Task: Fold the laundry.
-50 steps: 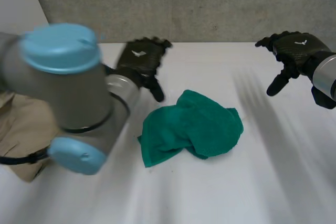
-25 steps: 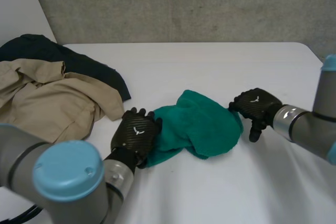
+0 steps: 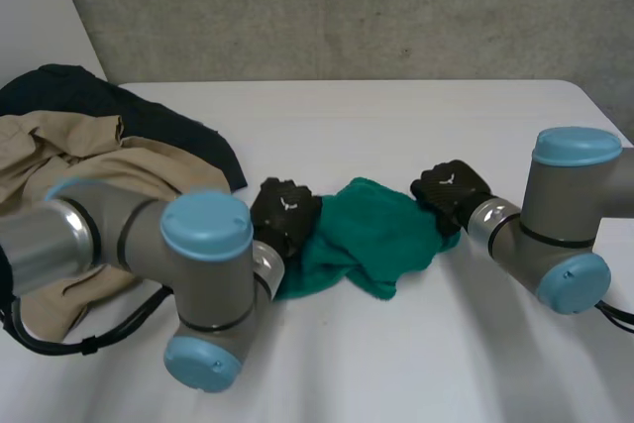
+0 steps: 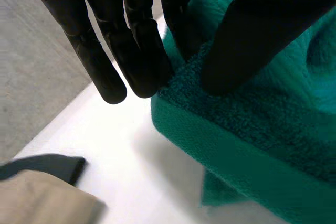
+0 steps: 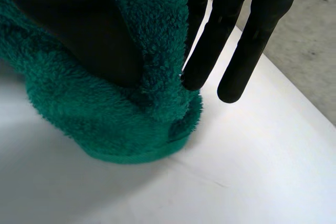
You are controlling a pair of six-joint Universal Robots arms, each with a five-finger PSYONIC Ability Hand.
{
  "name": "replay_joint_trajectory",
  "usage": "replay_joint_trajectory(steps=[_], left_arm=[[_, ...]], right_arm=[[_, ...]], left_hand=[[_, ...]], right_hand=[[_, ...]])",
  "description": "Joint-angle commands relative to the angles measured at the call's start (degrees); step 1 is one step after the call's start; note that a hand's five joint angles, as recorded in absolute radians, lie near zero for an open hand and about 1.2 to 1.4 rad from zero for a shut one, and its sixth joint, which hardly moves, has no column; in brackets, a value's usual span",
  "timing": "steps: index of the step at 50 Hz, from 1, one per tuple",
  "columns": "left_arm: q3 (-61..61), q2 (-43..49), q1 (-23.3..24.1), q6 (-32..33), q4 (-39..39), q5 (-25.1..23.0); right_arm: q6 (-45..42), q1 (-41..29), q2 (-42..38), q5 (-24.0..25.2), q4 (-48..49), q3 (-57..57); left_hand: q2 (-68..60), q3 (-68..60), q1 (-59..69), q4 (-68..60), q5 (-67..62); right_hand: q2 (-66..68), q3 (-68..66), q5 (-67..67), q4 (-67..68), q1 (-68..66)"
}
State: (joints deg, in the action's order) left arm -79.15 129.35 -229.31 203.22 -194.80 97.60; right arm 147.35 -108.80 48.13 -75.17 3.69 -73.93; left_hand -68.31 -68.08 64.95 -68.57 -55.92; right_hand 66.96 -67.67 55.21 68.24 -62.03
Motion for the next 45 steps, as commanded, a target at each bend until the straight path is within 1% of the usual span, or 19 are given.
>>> replay_joint_trajectory(steps=[1,2,5,8,9,14,19,24,27,28,31,33,34,36,38,39,42,43,45], left_arm=[[1.01,-12.88,-0.52,-1.77,6.0,0.13],[1.71,-16.29,-0.52,-3.17,7.49,0.05],[4.42,-21.57,-0.61,-6.59,11.61,-0.13],[6.98,-24.14,-0.96,-8.54,16.89,-0.22],[8.73,-25.02,-1.39,-9.76,20.73,-0.31],[11.38,-25.03,-2.8,-13.55,30.6,-2.15],[9.98,-22.66,-5.44,-17.06,33.25,-4.0],[9.8,-13.87,-6.32,-18.39,31.06,-4.09],[11.2,-8.52,-6.41,-18.47,28.34,-3.82],[11.55,-7.46,-6.41,-18.47,27.81,-3.82],[13.49,-3.59,-6.23,-18.65,26.14,-3.56],[14.28,-2.61,-6.06,-19.53,25.61,-3.56],[14.46,-2.61,-5.97,-19.96,25.52,-3.56],[14.63,-3.05,-5.88,-21.54,25.52,-3.56],[14.63,-4.36,-5.62,-22.6,25.52,-3.56],[14.29,-6.81,-5.53,-23.13,25.52,-3.56],[13.32,-11.3,-5.62,-23.48,25.43,-3.56],[12.71,-14.01,-5.62,-23.48,25.43,-3.65],[12.18,-16.49,-5.62,-23.48,25.43,-3.65]], right_arm=[[0.39,1.66,8.89,-2.17,-0.79,-0.25],[0.3,2.88,14.13,-2.08,-1.4,-0.42],[-0.13,4.38,23.02,-1.82,-4.38,-0.34],[-0.66,4.74,27.88,-1.29,-8.86,0.54],[-1.01,4.74,30.25,-0.68,-11.92,1.32],[-3.65,5.7,31.59,2.83,-18.45,3.7],[-6.2,5.44,28.08,4.95,-17.85,4.32],[-7.96,4.21,19.04,3.2,-13.37,6.69],[-7.96,2.63,12.62,0.56,-6.96,9.15],[-7.7,1.76,9.91,-1.45,-2.59,10.37],[-7.26,0.61,6.37,-4.44,5.42,11.17],[-6.12,-0.88,3.73,-4.81,14.56,10.13],[-5.42,-1.5,3.03,-4.2,17.63,9.42],[-1.92,-2.64,2.06,-1.13,25.88,7.15],[-0.06,-3.08,2.41,-0.5,29.95,6.17],[1.87,-3.26,3.19,-0.85,31.97,5.82],[4.51,-3.35,5.83,-4.61,30.68,5.46],[6.09,-3.17,8.45,-8.02,27.63,5.2],[7.68,-3.17,11.36,-9.98,22.87,5.11]], left_hand=[[-11.69,-11.92,15.05,-11.43,-14.08],[-11.69,-11.92,15.05,-11.43,-14.08],[-11.69,-11.92,15.05,-11.43,-14.08],[-11.69,-11.92,15.05,-11.43,-14.08],[-11.69,-11.92,15.05,-11.43,-14.08],[-11.69,-11.92,15.05,-11.43,-14.08],[-11.69,-11.92,15.05,-11.43,-14.08],[-11.69,-11.92,15.05,-11.43,-14.08],[-11.69,-11.92,15.05,-11.43,-14.08],[-11.69,-11.92,15.05,-11.43,-14.08],[-11.69,-11.92,15.05,-11.43,-14.08],[-11.69,-11.92,15.05,-11.43,-14.08],[-11.69,-11.92,15.05,-11.43,-14.08],[-11.69,-11.92,15.05,-11.43,-14.08],[-11.69,-11.92,15.05,-11.43,-14.08],[-11.69,-11.92,15.05,-11.43,-14.08],[-11.69,-11.92,15.05,-11.43,-14.08],[-11.69,-11.92,15.05,-11.43,-14.08],[-11.69,-11.92,15.05,-11.43,-14.08]], right_hand=[[13.04,-12.33,14.79,11.76,-17.97],[13.04,-12.33,14.79,11.76,-17.97],[13.04,-12.33,14.79,11.76,-17.97],[13.04,-12.33,14.79,11.76,-17.97],[13.04,-12.33,14.79,11.76,-17.97],[13.04,-12.33,14.79,11.76,-17.97],[13.04,-12.33,14.79,11.76,-17.97],[13.04,-12.33,14.79,11.76,-17.97],[13.04,-12.33,14.79,11.76,-17.97],[13.04,-12.33,14.79,11.76,-17.97],[13.04,-12.33,14.79,11.76,-17.97],[13.04,-12.33,14.79,11.76,-17.97],[5.27,-4.56,7.02,3.99,-10.2],[-23.25,23.97,-21.5,-24.54,18.32],[-37.61,38.32,-35.86,-38.89,32.68],[-56.96,57.67,-55.21,-58.24,52.03],[-56.96,57.67,-55.21,-58.24,52.03],[-56.96,57.67,-55.21,-58.24,52.03],[-56.96,57.67,-55.21,-58.24,52.03]])
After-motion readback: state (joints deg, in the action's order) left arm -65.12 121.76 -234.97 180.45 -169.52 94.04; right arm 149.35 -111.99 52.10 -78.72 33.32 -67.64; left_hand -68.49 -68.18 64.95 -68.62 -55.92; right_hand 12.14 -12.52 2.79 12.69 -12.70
